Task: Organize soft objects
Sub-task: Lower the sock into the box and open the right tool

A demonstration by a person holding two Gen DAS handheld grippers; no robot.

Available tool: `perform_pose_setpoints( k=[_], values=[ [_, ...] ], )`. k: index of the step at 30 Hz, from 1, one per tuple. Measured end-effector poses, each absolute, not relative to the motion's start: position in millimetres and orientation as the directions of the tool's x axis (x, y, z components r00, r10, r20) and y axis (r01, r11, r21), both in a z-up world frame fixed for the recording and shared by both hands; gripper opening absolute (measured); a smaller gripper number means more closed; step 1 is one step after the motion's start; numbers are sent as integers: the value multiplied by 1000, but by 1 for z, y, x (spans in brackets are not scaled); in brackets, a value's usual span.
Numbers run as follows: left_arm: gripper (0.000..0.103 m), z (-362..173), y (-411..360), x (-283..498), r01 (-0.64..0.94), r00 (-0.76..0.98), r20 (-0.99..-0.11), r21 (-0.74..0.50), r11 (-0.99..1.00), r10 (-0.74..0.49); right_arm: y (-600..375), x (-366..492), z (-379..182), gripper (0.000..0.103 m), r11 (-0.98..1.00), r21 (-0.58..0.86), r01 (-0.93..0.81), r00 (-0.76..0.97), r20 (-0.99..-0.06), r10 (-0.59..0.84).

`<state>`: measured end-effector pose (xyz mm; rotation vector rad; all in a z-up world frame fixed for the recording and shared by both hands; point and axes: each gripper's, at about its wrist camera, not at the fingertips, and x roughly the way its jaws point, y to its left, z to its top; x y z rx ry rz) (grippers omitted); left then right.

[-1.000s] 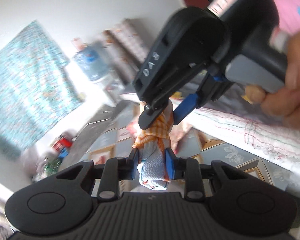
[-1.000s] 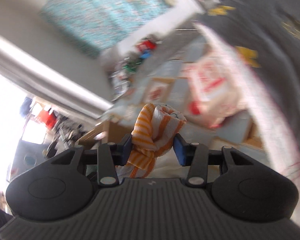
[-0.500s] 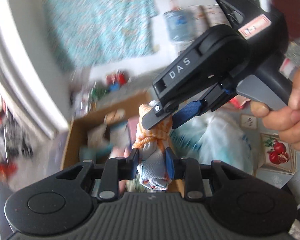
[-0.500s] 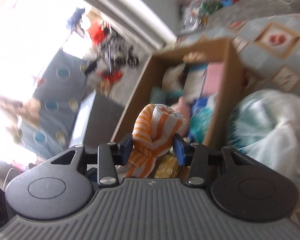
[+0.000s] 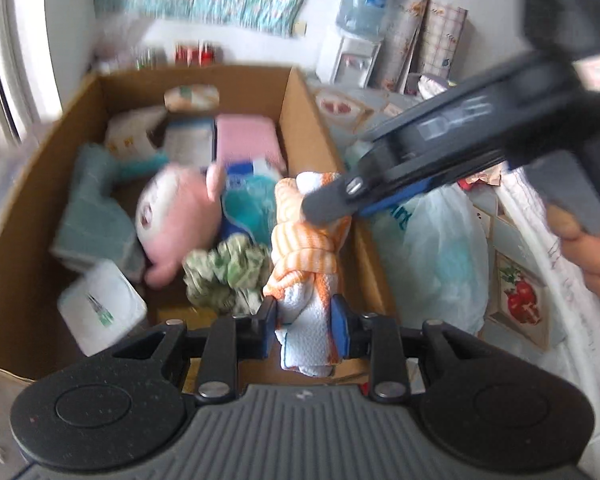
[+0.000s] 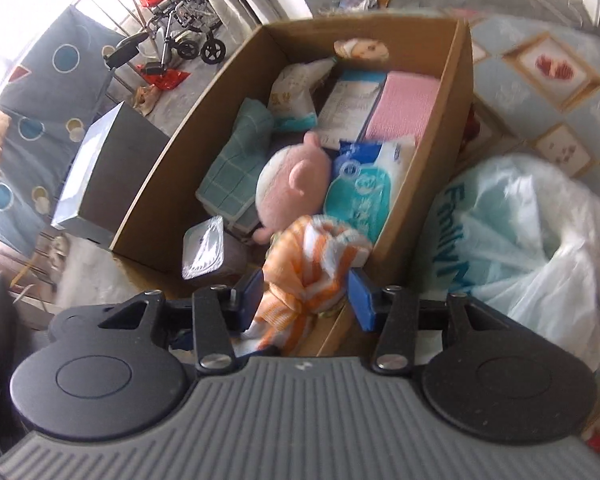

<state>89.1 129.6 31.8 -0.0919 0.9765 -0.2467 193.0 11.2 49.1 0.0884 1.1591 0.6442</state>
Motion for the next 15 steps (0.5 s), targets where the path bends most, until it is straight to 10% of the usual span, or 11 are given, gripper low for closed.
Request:
perform_pose_setpoints(
  k=[15],
  values=[
    [48,6,139,104,184,409,-854,-267,946,-320,-9,201,53,56,819,438,-370,271,-792,546]
  ],
)
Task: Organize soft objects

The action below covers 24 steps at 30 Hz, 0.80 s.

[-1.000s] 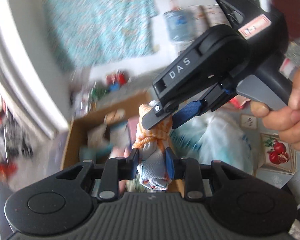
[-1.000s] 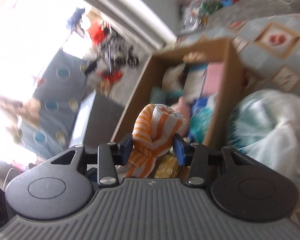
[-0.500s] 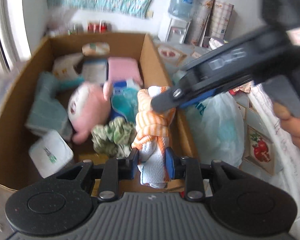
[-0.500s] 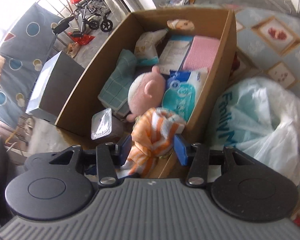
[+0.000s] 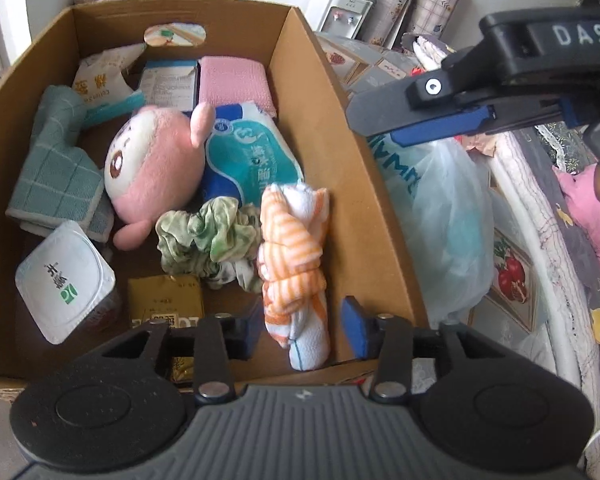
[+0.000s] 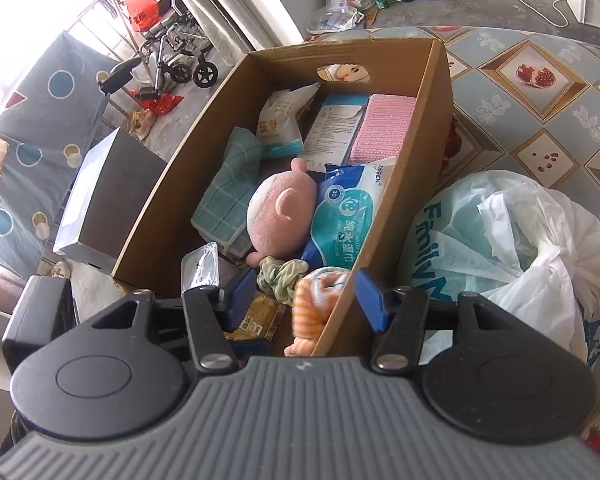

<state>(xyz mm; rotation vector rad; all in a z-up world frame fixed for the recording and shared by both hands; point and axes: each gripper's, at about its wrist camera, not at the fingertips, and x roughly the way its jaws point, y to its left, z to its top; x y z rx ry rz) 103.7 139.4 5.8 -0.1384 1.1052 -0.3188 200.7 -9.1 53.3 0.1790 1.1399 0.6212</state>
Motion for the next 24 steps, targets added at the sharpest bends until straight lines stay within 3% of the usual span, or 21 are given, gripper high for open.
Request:
perform_pose_setpoints(
  k=[9,15,21,24],
  values=[
    [62,41,147,77,134,522,-815,-212,968,-251,-27,175,70,63,752,545,-369,347,-670,656],
    [87,71,158,30,27,678,-714,-217,976,-178,-57,127,76,81,700,605,-379,469,-527,709],
    [100,84,155,-10,-153,764,-645,-163,975,11,-78,66,73,102,780,495,-383,615,-493,615],
    [103,87,152,-22,-165,782,-623,-160,973,30,-80,43,68,102,853,377,-360,677,-524,517]
  ],
)
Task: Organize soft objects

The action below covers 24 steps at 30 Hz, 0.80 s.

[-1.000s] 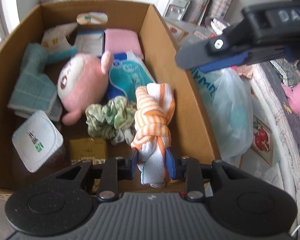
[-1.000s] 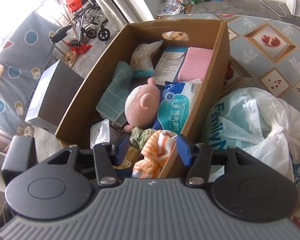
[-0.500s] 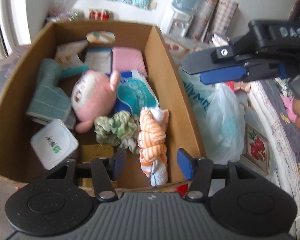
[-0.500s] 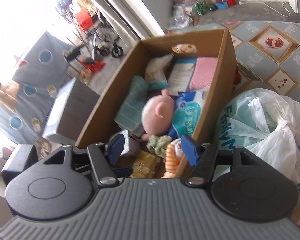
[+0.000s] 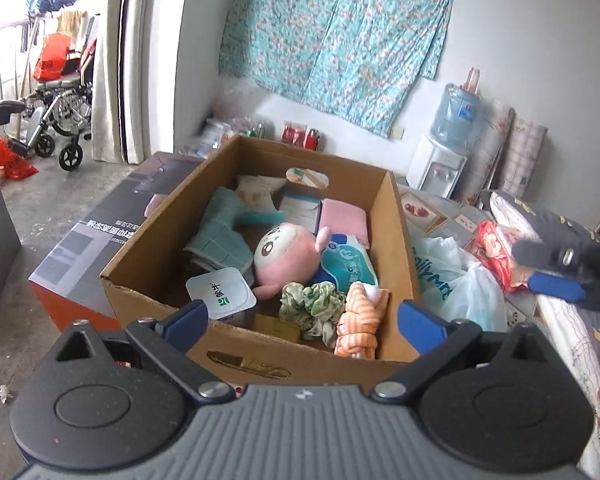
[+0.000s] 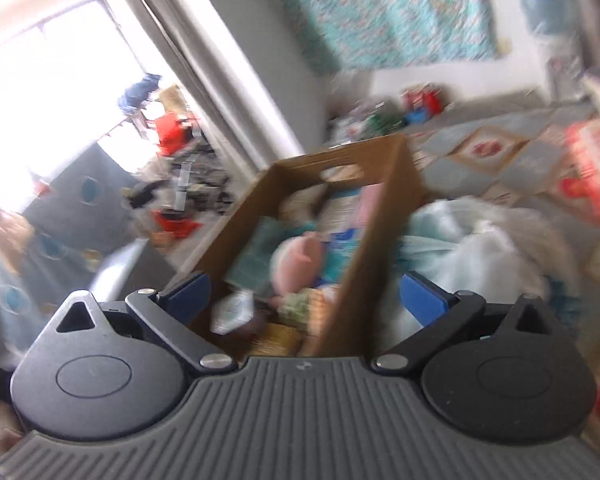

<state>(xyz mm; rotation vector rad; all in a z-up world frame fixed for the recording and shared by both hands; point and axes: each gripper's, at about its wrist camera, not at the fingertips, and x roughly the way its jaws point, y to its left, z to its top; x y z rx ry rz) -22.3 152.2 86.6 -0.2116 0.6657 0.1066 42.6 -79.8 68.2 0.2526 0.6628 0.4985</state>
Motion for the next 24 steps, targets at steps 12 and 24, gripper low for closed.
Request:
perform_pose_setpoints(
  k=[12,24],
  values=[
    [103,92,136,-36,-224,760,-638,-75,972,126,-76,4,50,102,975,63,-214,794,-570,211],
    [103,99,115,-34,-210,748,-639,28,977,179,-83,-14,65,102,991,-69,-117,854,-516,65]
  ],
)
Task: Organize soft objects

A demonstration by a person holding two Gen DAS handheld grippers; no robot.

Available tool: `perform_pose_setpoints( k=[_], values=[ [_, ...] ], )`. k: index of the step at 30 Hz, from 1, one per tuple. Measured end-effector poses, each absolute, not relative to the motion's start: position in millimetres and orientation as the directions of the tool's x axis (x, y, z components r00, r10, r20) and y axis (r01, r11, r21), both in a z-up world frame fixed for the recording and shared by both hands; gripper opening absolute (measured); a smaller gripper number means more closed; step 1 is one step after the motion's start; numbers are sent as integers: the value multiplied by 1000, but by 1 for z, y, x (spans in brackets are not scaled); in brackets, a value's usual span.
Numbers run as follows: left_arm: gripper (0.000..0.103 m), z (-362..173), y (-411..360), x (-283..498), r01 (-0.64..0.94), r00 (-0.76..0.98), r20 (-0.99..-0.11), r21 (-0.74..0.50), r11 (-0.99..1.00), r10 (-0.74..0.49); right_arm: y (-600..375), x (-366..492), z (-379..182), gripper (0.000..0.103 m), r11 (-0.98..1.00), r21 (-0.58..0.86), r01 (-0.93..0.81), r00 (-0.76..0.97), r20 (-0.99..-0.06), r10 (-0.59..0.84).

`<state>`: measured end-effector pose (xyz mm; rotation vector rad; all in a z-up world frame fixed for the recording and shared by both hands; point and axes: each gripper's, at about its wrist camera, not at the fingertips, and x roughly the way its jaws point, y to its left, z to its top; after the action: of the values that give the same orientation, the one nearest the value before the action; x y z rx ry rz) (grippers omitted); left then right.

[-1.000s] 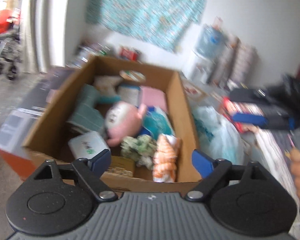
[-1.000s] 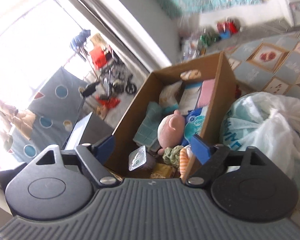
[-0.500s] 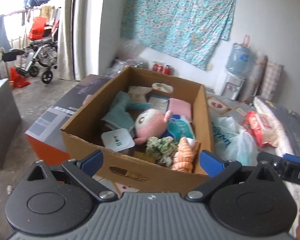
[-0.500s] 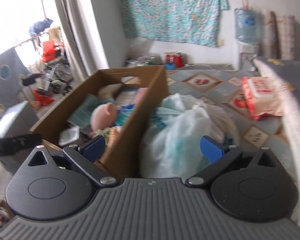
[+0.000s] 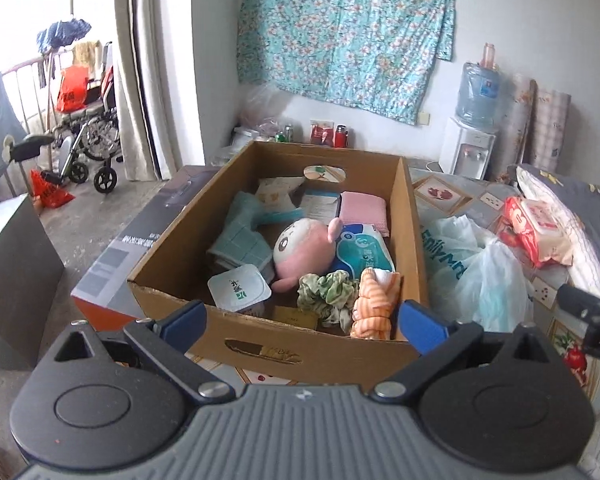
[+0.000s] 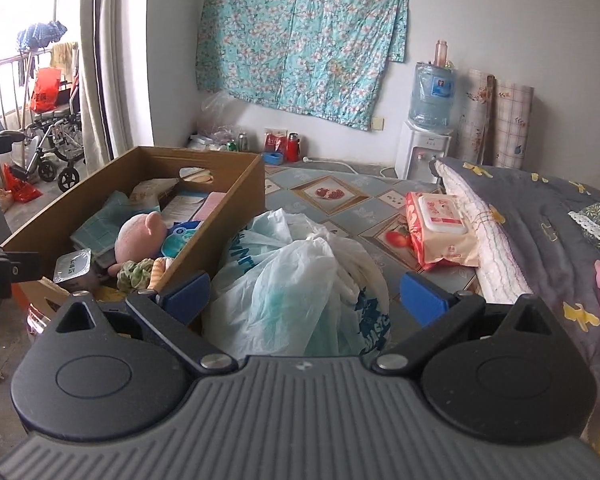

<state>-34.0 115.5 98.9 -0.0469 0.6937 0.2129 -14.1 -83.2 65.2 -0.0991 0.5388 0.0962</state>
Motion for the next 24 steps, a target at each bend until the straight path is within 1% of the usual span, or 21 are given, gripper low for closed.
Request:
perform_pose_setpoints(
  k=[3,9,14,20,24],
  values=[
    [103,99,112,-35,-197,760,-621,63,978,193,-87,-17,67,102,996,-36,-85,857,-513,55],
    [103,95,111,-35,-169,764,-627,37,985,154,-90,-12,52,102,995,83,-64,810,-577,100],
    [103,92,111,-32,-172,749,-640,64,983,172,-81,-14,47,102,994,61,-89,801,-589,107],
    [103,85,113,-27,-182,719,-673,60,981,175,-76,-10,45,102,986,113,-126,772,-613,169],
    [103,80,114,-26,-185,696,-698,55,981,171,-66,-7,41,102,980,122,-160,751,-629,201]
  ],
)
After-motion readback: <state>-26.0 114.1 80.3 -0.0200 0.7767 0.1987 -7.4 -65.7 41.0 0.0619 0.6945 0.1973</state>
